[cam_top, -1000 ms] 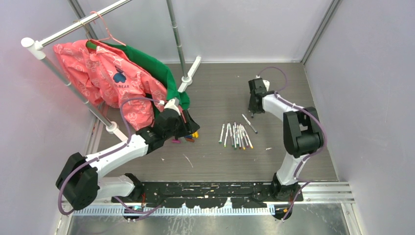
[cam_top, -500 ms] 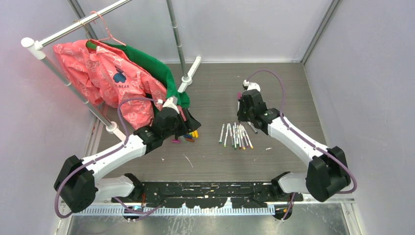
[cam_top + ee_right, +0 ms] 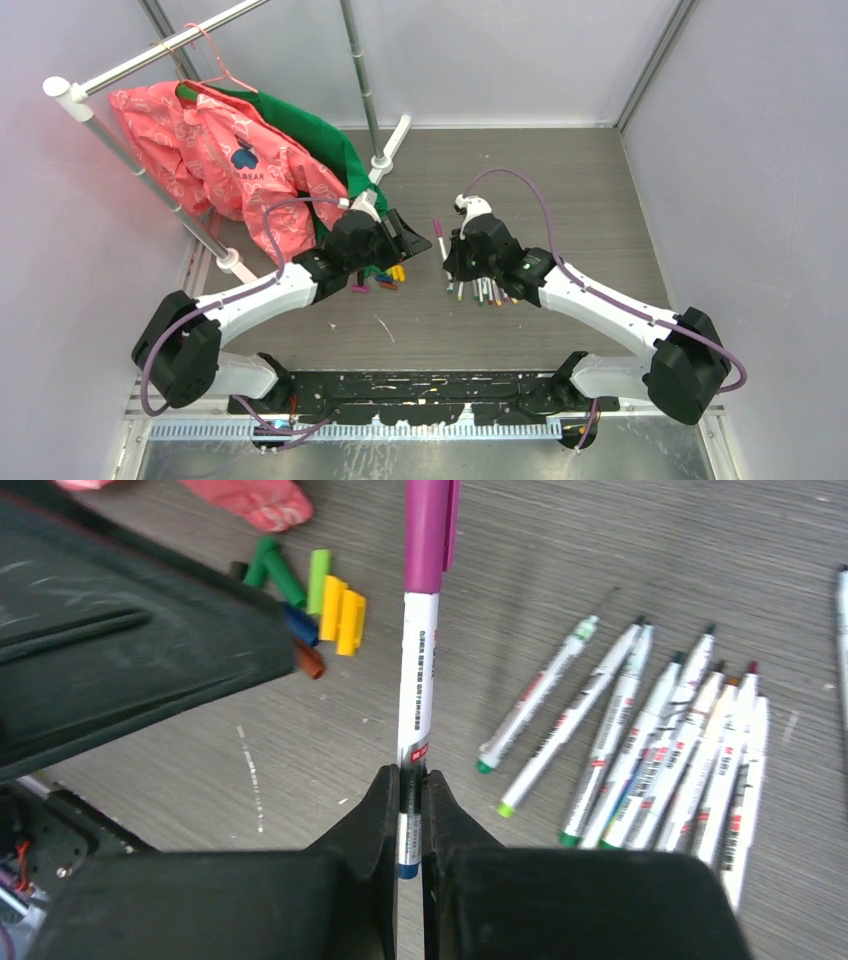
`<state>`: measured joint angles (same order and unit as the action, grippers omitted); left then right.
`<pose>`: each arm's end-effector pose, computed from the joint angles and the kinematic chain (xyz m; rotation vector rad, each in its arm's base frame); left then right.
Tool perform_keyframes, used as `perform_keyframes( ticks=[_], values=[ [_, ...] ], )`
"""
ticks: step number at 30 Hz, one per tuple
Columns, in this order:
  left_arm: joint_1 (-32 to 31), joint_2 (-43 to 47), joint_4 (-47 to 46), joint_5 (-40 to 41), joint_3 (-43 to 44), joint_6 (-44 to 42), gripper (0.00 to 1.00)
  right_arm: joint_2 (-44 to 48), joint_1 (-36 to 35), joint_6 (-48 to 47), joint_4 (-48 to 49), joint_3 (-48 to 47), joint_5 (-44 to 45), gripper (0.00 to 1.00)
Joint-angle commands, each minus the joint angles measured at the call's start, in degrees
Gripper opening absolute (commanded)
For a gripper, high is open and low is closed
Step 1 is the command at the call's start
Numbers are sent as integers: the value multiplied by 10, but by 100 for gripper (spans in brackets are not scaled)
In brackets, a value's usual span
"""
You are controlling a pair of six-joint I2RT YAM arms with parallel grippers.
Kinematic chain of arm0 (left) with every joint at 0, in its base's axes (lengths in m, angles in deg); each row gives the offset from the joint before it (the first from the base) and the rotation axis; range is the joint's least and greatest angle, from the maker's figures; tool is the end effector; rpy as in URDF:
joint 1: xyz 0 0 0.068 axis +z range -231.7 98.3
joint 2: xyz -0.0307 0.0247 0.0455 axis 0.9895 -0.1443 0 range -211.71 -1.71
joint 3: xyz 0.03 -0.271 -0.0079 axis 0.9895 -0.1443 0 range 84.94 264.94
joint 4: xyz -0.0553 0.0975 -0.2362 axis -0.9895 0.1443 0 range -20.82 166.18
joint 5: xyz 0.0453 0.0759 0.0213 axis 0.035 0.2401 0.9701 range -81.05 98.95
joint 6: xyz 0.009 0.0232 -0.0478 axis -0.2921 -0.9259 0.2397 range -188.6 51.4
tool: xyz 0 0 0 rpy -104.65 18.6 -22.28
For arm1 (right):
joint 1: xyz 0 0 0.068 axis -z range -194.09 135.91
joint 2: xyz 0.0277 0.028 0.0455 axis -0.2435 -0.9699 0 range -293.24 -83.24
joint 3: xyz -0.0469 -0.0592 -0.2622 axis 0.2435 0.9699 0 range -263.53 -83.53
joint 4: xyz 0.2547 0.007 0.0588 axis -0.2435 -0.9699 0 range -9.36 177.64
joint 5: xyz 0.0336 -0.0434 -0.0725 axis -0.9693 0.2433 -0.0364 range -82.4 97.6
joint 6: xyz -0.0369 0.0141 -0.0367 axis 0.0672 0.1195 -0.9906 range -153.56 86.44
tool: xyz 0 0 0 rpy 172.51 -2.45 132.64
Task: Open the pen caps
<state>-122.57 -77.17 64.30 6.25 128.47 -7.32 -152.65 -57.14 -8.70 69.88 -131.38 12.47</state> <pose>0.2190 -0.1916 0.2406 -0.3665 2.2195 -1.1046 0.1934 0.1765 0.2571 -0.3190 2.2881 0.5297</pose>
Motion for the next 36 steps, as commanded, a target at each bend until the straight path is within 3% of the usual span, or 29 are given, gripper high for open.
perform_keyframes(
  ticks=[1, 13, 22, 31, 33, 34, 36],
  values=[
    [-2, -15, -68, -22, 30, 28, 67, -5, -32, 18, 53, -5, 9, 1],
    [-2, -35, -79, -4, 33, 35, 66, -31, -107, 25, 70, -13, 40, 1],
    [-2, -34, -62, 38, 21, 28, 56, -31, -138, 25, 69, -13, 59, 1],
    [-2, -27, -42, 54, 20, 13, 25, -23, -139, 21, 68, -7, 69, 1],
    [-2, -28, -43, 51, 20, 11, 14, -23, -139, 20, 68, -7, 71, 1],
    [-2, -29, -43, 50, 20, 9, 3, -21, -139, 20, 69, -6, 73, 1],
    [-2, -28, -48, 44, 17, 4, 0, -20, -138, 19, 68, -5, 75, 1]
  ],
)
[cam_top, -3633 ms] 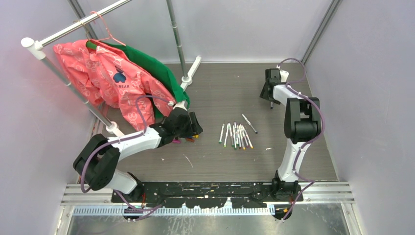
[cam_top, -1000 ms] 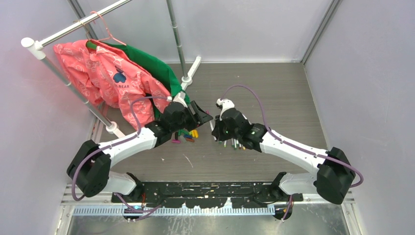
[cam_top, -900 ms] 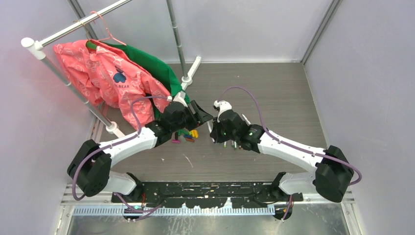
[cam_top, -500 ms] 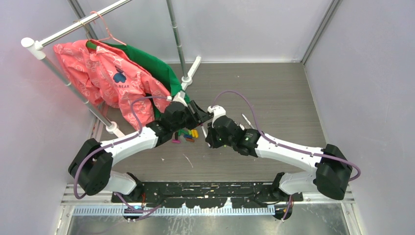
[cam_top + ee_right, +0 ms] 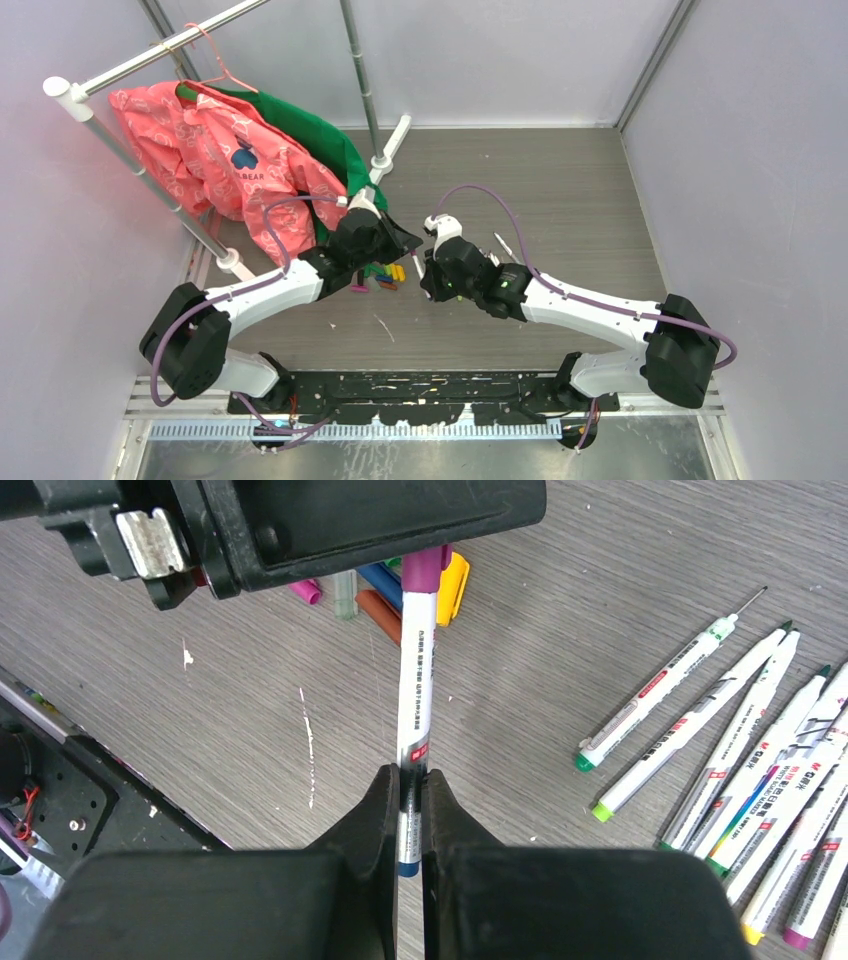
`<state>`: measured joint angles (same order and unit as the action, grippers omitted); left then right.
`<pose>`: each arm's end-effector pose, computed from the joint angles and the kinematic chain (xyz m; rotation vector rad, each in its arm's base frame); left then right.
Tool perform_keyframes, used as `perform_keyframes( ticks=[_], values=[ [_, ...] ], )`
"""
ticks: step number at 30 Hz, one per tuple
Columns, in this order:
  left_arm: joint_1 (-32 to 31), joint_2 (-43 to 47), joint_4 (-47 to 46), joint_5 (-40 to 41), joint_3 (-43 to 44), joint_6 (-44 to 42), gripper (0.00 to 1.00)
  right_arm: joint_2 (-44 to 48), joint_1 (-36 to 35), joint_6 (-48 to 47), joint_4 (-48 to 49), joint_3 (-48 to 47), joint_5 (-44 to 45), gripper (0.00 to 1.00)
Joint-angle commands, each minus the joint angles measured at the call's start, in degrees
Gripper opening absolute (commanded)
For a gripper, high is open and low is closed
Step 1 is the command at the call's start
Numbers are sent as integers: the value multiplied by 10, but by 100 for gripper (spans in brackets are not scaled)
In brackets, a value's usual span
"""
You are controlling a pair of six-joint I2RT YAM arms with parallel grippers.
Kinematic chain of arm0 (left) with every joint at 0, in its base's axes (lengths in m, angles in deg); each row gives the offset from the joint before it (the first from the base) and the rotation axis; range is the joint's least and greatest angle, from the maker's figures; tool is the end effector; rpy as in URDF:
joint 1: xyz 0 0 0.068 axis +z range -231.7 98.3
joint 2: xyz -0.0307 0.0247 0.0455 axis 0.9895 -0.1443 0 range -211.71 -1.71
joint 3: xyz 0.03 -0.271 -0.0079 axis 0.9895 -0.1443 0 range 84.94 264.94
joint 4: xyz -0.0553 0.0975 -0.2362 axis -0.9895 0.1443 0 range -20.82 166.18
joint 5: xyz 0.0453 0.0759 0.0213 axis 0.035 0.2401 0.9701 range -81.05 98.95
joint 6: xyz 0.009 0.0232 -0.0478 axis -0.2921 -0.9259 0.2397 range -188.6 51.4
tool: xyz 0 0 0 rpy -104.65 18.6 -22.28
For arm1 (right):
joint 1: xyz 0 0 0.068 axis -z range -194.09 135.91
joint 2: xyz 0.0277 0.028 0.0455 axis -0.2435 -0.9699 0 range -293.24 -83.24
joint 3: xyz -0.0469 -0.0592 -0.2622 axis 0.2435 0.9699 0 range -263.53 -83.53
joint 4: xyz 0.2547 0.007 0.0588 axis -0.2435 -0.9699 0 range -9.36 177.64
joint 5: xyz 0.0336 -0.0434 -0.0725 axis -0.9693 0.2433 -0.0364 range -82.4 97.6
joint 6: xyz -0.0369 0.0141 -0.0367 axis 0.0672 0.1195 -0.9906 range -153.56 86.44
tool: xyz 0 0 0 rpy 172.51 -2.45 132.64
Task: Open the pen caps
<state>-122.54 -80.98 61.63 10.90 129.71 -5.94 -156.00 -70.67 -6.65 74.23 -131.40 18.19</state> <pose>0.2311 -0.1981 0.2339 -0.4436 2.1789 -1.0477 0.1569 0.2258 0.2495 -0.4865 2.2389 0.5803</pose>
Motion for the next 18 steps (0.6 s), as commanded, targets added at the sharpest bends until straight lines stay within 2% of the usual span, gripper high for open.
perform_keyframes(
  ticks=[1, 3, 6, 9, 18],
  values=[
    [-2, 11, -29, -5, 1, -12, 0, 16, -3, -1, 26, -5, 20, 1],
    [-2, 14, -41, -11, -6, -13, 0, 20, -3, -4, 26, -4, 21, 4],
    [-2, 16, -58, -33, -13, -15, 0, 18, -4, -7, 28, -10, 21, 21],
    [-2, 18, -63, -48, -15, -14, 0, 14, -4, -11, 31, -16, 25, 28],
    [-2, 26, -75, -63, -24, -1, 0, -4, -3, -26, 45, -27, 33, 30]
  ],
)
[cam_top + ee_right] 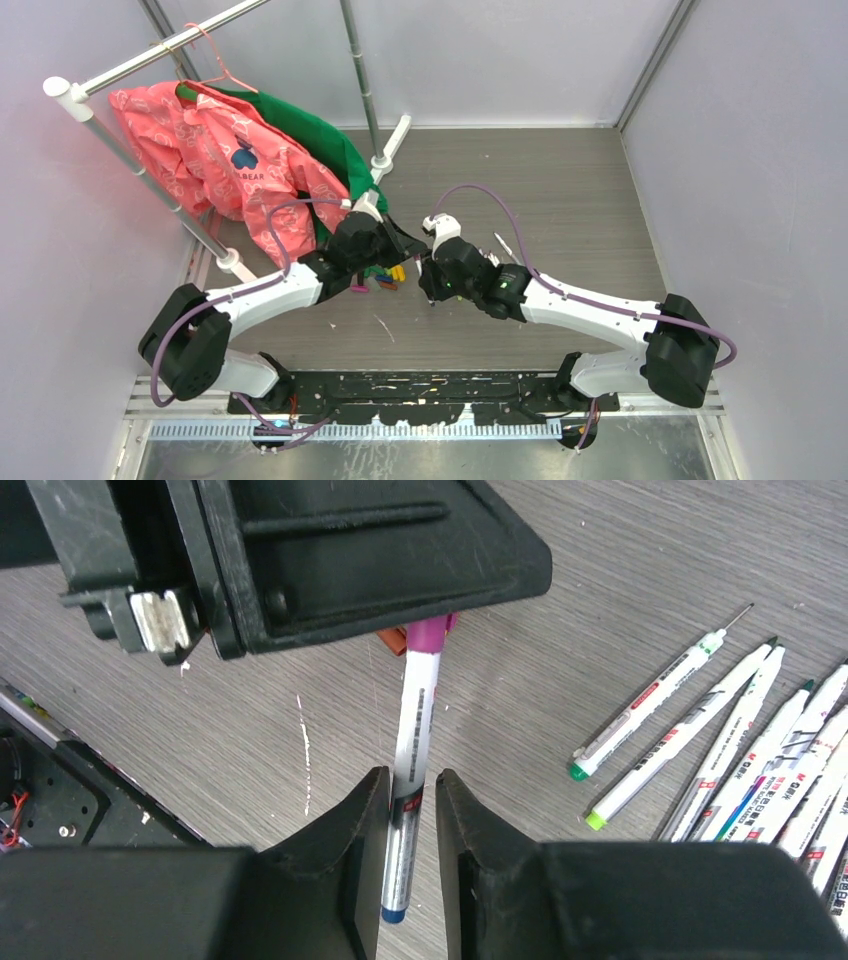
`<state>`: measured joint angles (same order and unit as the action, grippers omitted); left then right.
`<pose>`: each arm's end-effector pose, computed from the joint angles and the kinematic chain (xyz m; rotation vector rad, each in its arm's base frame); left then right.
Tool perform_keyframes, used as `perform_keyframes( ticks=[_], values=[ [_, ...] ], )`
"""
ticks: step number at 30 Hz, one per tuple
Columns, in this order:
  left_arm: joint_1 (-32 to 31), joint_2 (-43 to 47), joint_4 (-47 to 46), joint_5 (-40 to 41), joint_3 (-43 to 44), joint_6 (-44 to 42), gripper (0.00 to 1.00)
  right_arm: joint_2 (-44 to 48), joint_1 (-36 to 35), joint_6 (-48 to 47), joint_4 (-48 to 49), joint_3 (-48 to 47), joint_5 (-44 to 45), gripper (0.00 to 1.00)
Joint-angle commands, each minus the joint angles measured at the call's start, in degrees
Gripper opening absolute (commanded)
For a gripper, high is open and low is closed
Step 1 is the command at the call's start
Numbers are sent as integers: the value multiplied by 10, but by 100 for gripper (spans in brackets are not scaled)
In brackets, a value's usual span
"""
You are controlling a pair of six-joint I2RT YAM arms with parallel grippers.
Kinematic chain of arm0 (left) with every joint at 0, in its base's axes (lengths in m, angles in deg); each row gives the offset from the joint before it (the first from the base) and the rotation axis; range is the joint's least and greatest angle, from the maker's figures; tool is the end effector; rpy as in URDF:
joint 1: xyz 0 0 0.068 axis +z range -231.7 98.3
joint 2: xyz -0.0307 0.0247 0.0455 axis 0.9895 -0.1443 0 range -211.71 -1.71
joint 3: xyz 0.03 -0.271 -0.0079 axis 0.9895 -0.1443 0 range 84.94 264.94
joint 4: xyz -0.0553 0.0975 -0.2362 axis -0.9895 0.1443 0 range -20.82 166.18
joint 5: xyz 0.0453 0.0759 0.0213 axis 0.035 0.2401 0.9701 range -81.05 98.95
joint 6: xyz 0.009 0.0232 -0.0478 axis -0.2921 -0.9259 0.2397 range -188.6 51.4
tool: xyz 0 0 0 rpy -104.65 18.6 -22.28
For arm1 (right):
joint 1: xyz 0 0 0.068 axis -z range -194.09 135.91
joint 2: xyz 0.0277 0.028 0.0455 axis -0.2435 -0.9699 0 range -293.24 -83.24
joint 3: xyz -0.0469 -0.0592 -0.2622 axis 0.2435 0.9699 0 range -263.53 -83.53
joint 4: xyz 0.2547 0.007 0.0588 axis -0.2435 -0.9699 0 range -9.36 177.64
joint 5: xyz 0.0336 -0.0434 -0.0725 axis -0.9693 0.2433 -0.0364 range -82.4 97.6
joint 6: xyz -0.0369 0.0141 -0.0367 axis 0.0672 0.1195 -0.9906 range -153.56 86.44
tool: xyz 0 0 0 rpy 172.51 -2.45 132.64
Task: Open the pen caps
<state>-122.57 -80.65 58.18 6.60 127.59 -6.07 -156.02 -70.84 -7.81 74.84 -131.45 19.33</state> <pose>0.2270 -0.1983 0.2291 -0.3891 2.1877 -1.1329 0.1572 0.2265 0.2507 -0.4957 2.2167 0.5601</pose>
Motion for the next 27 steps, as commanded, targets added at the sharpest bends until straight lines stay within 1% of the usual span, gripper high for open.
perform_keyframes(
  ticks=[1, 4, 5, 7, 9, 10, 17, 19, 23, 27],
  values=[
    [-2, 24, -43, -21, -3, 2, 0, -7, 0, -16, 41, -28, 21, 30],
    [-2, 24, -48, -27, -2, 7, 0, -20, 4, -18, 48, -32, 18, 29],
    [-2, 25, -47, -27, -2, 8, 0, -22, 5, -18, 49, -32, 17, 27],
    [-2, 27, -43, -22, -2, 7, 0, -28, 7, -18, 52, -32, 16, 18],
    [-2, 29, -43, -16, -2, 6, 0, -32, 10, -16, 54, -29, 13, 3],
    [-2, 27, -44, -13, -1, 5, 0, -34, 11, -15, 53, -26, 11, 1],
    [0, 10, -43, 19, 18, -12, 0, -25, 12, -4, 42, 8, 13, 1],
    [5, 1, -40, 41, 24, -18, 0, -13, 12, 2, 39, 28, 19, 1],
    [26, -13, -41, 38, 32, -20, 0, 11, 11, 13, 39, 66, 24, 1],
    [57, -9, -49, 26, 27, -19, 0, 35, 11, 24, 43, 102, 26, 1]
  ],
)
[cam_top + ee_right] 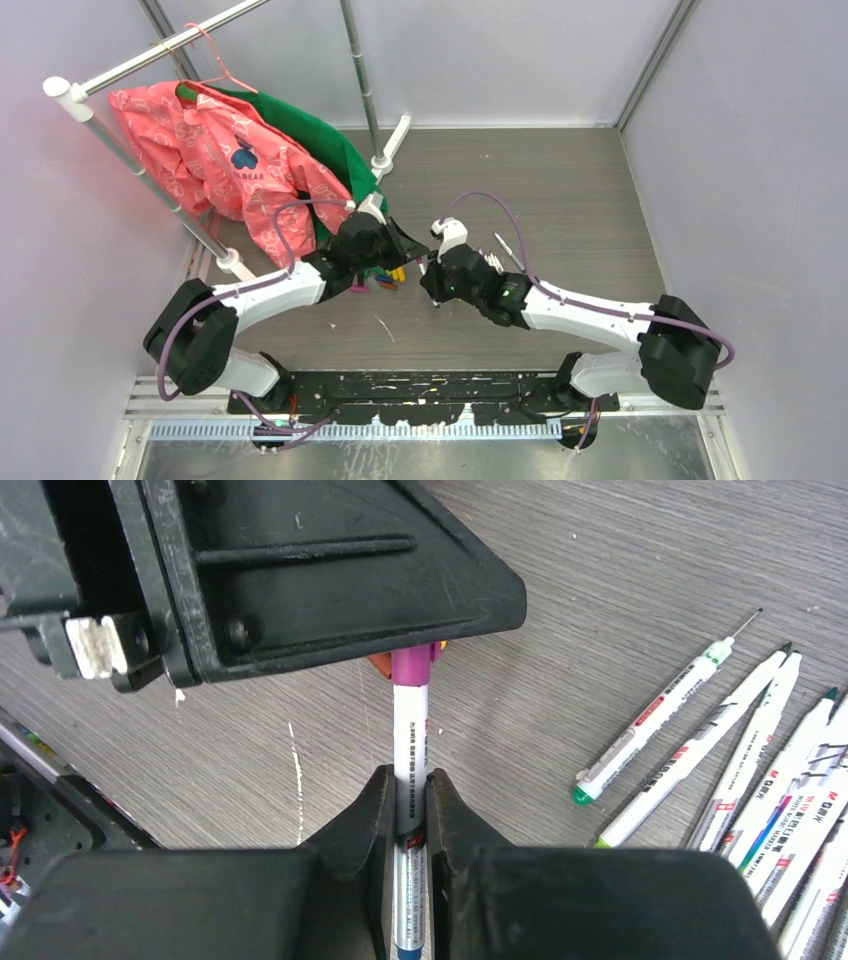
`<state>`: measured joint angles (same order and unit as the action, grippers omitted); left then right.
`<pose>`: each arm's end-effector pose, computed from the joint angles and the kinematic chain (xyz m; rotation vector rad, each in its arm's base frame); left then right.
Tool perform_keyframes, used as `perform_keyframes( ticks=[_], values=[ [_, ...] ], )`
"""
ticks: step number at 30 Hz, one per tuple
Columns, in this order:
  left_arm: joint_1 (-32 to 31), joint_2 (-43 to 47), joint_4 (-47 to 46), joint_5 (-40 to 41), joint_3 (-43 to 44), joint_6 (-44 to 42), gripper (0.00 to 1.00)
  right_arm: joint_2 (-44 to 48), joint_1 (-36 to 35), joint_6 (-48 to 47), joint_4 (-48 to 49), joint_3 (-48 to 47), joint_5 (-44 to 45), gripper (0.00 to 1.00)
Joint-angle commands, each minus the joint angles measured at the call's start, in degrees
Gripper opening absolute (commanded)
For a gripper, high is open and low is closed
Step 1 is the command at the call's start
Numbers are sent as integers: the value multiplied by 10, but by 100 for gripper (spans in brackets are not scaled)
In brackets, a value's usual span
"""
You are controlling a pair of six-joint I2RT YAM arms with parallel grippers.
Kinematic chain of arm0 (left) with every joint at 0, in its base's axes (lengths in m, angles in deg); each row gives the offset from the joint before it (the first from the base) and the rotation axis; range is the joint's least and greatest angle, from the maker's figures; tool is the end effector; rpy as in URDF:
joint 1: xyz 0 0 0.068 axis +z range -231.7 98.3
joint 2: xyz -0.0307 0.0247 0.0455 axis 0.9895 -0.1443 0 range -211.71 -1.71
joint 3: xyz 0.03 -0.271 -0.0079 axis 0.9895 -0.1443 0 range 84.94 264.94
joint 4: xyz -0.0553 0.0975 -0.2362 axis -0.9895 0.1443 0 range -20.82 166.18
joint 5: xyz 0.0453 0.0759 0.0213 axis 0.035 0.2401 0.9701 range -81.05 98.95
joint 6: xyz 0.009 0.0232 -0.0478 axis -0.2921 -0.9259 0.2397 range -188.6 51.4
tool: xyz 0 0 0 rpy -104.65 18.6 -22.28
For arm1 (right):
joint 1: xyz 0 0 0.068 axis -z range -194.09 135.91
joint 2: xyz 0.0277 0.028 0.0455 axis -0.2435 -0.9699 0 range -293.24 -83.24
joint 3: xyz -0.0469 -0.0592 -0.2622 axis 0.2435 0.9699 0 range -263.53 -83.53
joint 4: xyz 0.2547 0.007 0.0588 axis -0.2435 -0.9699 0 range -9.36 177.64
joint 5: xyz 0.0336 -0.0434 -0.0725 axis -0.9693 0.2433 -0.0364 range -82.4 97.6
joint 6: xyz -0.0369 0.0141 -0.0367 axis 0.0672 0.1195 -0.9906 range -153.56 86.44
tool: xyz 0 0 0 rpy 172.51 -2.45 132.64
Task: Open the pen caps
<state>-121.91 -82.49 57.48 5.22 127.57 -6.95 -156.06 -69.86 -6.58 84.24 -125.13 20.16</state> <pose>0.2318 -0.1989 0.2211 -0.3729 2.2131 -1.1251 0.1596 0.2207 0.2283 -0.4266 2.1777 0.5858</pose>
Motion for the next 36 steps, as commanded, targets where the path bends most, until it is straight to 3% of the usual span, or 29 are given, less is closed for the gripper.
perform_keyframes(
  ticks=[1, 14, 19, 27, 36],
  values=[
    [56, 12, -41, 40, 26, -11, 0, 42, 1, 15, -49, 47, 18, 1],
    [92, 22, -42, 0, 24, -32, 0, 106, -3, 35, -44, 106, 28, 1],
    [91, 26, 41, -18, 42, -72, 0, 122, -3, 38, -72, 86, 97, 1],
    [71, 63, 177, 64, 10, -132, 0, 66, 23, 32, -114, 20, 184, 1],
    [33, 40, 226, 143, -3, -139, 9, -24, 89, 52, -81, -9, 166, 3]
  ],
)
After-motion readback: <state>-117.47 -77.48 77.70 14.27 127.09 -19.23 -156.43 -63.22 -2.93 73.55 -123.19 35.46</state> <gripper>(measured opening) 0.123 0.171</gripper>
